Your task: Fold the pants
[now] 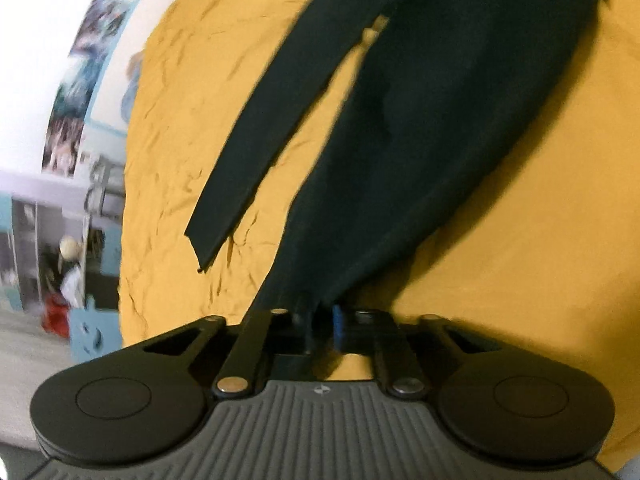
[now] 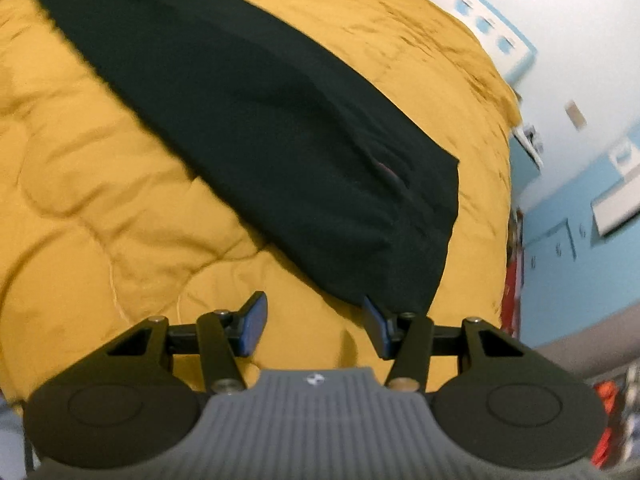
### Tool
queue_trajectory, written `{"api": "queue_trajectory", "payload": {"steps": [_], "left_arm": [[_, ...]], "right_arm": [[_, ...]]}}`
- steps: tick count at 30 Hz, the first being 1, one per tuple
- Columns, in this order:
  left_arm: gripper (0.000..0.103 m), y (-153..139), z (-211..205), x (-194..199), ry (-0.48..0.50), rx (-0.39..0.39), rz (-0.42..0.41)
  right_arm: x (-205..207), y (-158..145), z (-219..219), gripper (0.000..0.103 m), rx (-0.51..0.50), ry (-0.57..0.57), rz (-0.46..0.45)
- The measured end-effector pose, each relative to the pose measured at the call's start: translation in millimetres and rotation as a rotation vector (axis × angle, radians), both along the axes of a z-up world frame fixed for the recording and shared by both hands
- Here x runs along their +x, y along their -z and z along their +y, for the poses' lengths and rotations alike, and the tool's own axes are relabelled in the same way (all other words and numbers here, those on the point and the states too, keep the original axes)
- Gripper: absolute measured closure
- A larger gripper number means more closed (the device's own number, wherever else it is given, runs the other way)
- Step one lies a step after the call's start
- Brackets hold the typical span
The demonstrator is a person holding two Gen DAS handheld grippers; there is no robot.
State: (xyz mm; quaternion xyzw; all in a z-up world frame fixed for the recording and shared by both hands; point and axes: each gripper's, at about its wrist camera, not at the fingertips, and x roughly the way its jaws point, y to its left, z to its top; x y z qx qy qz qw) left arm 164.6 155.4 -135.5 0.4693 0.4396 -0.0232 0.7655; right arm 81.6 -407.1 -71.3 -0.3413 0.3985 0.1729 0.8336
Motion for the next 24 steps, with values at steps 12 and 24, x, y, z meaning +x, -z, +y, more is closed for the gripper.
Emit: {"api": "queue_trajectory", "payload": {"steps": [12,24], "left_arm": [[0.102,-52,2,18,-0.274,-0.287,-0.159],[0.102,-98,9,63,-0.419,-0.383,-0.244]], "right_arm": [[5,29,21,0.094,-0.298,-0.288,-0.103],[55,-32,15,0.103,-0.137,-0.113,-0.245]]}}
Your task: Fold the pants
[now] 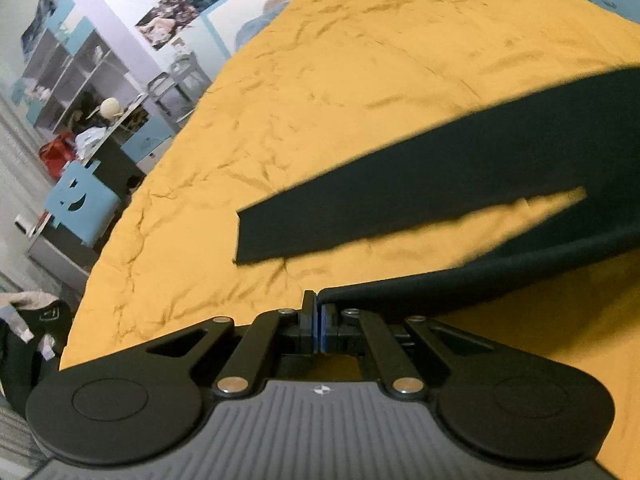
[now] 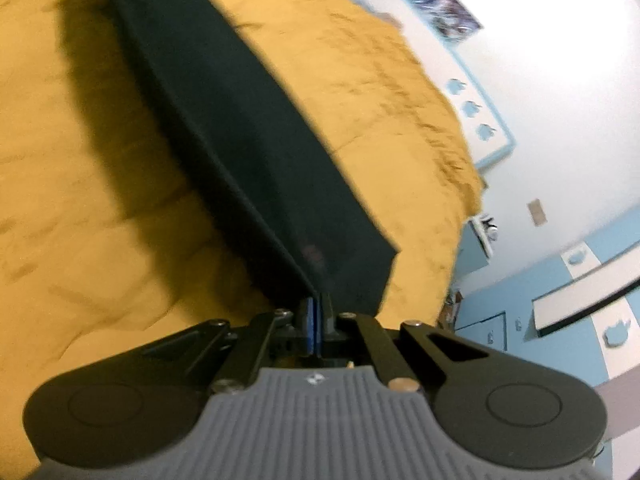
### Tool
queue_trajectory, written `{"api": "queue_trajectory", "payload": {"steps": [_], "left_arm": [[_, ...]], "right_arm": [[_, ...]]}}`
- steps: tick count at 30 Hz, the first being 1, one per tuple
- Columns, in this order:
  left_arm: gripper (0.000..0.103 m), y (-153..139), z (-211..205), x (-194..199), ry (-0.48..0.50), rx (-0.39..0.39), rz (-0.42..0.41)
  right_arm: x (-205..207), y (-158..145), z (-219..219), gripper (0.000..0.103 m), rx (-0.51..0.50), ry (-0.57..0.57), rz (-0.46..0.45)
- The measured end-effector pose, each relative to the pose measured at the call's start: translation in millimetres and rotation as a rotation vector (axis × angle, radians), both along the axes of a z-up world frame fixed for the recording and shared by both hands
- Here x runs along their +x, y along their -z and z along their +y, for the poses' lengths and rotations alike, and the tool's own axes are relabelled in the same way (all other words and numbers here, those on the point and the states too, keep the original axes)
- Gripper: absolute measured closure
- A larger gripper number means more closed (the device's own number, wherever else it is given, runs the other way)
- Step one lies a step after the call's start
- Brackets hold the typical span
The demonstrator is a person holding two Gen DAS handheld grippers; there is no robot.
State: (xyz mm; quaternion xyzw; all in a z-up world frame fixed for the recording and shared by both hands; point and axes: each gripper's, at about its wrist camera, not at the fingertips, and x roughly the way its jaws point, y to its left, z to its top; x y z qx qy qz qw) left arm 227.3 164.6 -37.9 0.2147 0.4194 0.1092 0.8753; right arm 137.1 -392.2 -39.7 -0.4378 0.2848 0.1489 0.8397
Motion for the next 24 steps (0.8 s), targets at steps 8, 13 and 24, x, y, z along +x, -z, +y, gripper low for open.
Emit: {"api": "queue_trajectory", "payload": {"steps": [8,13,24], "left_arm": [[0.102,-16,8,85,-0.106,-0.047,-0.001],[0.102,3,7,144,-0.148,-0.051,0.031],[0.102,66,13,219,-0.182,-0.03,0.122]], "right_arm": [[112,-33,9,0.103,0.073,0.083,-0.037],[190,-24,16,0.103,0.122,0.128,0.007],[304,48,22,0.103,0.149,0.197,0.147]]}}
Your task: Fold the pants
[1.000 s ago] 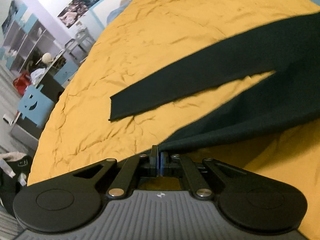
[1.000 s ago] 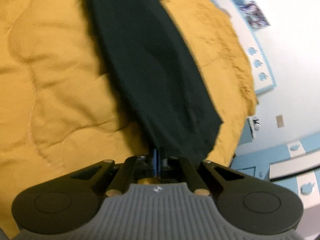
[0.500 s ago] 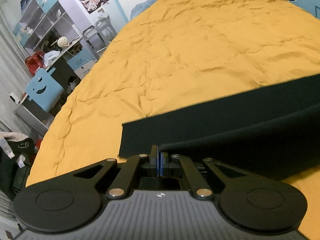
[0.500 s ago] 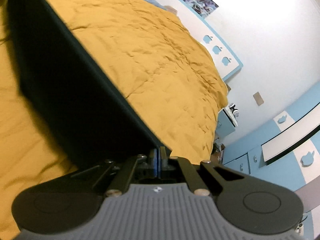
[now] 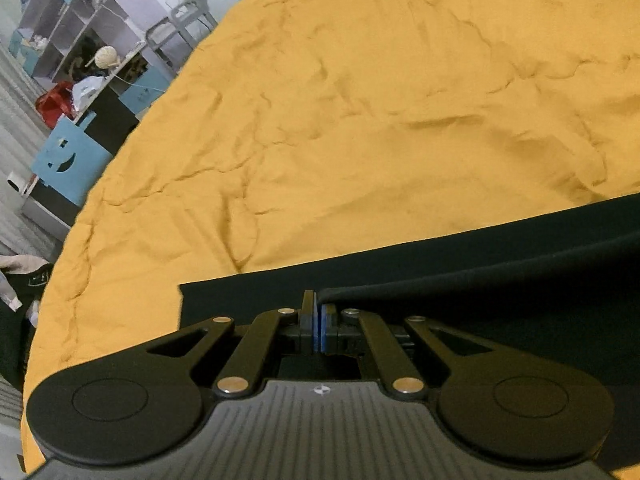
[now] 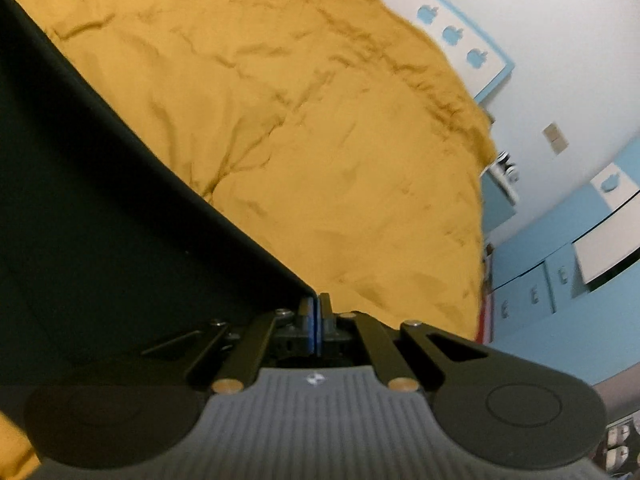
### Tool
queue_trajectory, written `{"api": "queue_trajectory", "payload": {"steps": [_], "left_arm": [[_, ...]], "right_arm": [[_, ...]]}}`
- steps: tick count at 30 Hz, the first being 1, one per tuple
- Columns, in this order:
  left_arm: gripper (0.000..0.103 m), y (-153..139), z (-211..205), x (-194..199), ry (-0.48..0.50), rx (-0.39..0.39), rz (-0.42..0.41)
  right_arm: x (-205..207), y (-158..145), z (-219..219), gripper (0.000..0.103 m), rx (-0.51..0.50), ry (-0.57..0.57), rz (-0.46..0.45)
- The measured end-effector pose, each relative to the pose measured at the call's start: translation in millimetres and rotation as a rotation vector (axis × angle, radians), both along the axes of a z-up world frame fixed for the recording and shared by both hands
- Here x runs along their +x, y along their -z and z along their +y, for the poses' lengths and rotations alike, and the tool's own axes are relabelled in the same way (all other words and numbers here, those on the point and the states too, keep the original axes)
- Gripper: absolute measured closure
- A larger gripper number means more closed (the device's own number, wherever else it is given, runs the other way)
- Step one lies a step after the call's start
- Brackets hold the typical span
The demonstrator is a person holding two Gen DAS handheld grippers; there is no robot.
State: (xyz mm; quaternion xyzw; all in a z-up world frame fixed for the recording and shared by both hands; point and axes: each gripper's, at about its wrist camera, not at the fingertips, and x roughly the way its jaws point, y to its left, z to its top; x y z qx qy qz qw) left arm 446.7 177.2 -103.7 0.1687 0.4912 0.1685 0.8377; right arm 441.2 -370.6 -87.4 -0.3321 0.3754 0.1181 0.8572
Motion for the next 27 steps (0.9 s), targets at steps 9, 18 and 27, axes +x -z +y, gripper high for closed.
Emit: {"api": "queue_trajectory", "payload": {"steps": [9,18,27], "left_arm": [[0.102,24,0,14,0.008,-0.024,0.001],[0.102,-6,1,6,-0.002,-0.065,-0.042],[0.09,23,2,27,-0.03,-0.043,0.007]], "right_arm": [[19,36,-7,0.103,0.038,0.032,0.058],[1,11,-14,0.103,0.104,0.058,0.01],[25,34,-10,0.103,0.13,0.117,0.047]]}}
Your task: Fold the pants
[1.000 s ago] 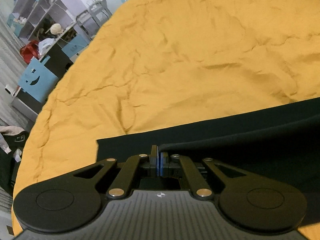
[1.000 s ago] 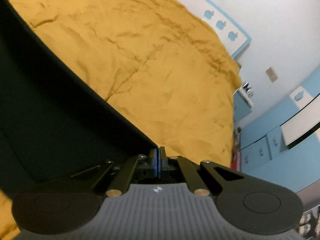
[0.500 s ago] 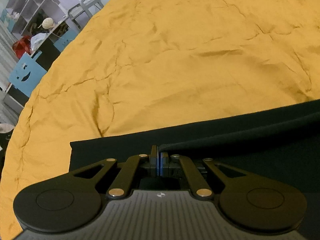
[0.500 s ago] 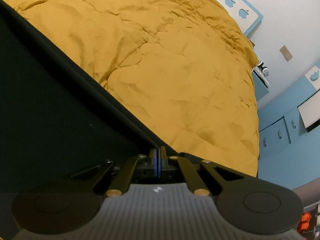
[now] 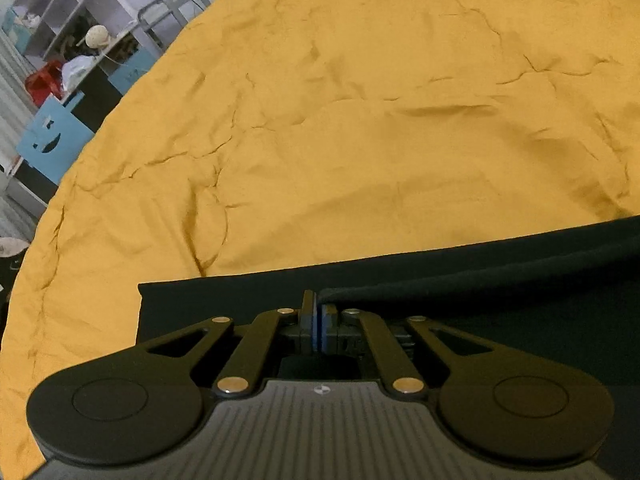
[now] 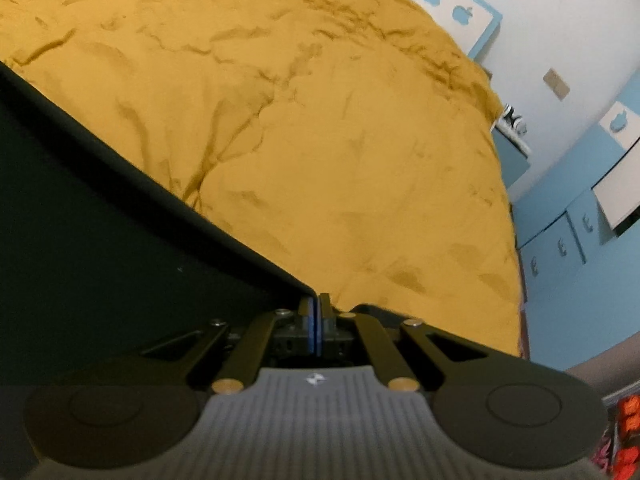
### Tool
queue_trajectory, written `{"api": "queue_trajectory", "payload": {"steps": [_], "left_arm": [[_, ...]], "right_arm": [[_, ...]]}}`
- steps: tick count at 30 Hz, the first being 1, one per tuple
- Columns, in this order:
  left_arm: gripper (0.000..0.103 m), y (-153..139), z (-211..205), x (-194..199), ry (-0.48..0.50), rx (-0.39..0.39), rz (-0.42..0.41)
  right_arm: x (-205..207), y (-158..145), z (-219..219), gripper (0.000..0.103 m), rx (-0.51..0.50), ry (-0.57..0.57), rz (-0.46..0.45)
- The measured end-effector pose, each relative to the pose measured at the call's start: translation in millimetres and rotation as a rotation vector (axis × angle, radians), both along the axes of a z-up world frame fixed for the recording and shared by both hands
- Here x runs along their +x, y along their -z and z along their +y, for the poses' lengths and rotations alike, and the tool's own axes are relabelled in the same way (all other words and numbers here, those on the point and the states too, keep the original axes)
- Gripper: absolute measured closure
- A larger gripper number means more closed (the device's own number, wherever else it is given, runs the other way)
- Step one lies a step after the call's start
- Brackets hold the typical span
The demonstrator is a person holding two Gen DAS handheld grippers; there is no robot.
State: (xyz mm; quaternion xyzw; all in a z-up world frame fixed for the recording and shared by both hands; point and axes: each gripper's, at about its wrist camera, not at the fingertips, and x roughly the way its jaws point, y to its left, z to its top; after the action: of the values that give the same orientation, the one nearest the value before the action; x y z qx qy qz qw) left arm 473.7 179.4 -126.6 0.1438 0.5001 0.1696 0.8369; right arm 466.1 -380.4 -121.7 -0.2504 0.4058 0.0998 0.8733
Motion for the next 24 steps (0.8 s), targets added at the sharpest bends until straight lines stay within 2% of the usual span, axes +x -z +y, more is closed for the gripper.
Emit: {"api": "queue_trajectory", "payload": {"steps": [1,2,3,4,5,6,9,13,17,21,24], "left_arm": [[0.087,1,0,-1,0.002,0.001,-0.006],[0.078,0,1,-2,0.002,0.001,-0.019],[0.064,-1,1,-4,0.003,0.0,-0.029],[0.057,-4,2,-6,0.005,-0.001,-0.047],[0.047,-8,2,-8,0.005,-0.002,-0.069],[0.045,-14,2,-13,0.001,-0.002,-0.099],[0.045,-35,-1,-31,0.0,-0.053,-0.167],[0.046,-60,-12,-71,0.029,-0.235,-0.222],[0.048,-62,-24,-113,0.041,-0.422,-0.217],[0.049,-59,-28,-143,0.037,-0.52,-0.222],[0.049,-52,-15,-152,-0.015,-0.601,-0.233]], "right_arm": [[0,3,0,0.103,0.008,0.005,-0.001],[0,5,-2,0.103,0.019,0.017,-0.003],[0,5,-3,0.095,0.027,0.027,-0.012],[-1,5,-4,0.088,0.036,0.036,-0.023],[-2,3,-5,0.074,0.044,0.043,-0.036],[-4,1,-5,0.065,0.051,0.049,-0.049],[-15,-14,-5,0.051,0.05,0.072,-0.108],[-47,-41,-3,0.05,0.121,0.11,-0.13],[-99,-61,13,0.05,0.281,0.171,-0.096],[-152,-65,54,0.052,0.388,0.162,-0.057],[-189,-63,92,0.054,0.437,0.139,-0.046]]}}
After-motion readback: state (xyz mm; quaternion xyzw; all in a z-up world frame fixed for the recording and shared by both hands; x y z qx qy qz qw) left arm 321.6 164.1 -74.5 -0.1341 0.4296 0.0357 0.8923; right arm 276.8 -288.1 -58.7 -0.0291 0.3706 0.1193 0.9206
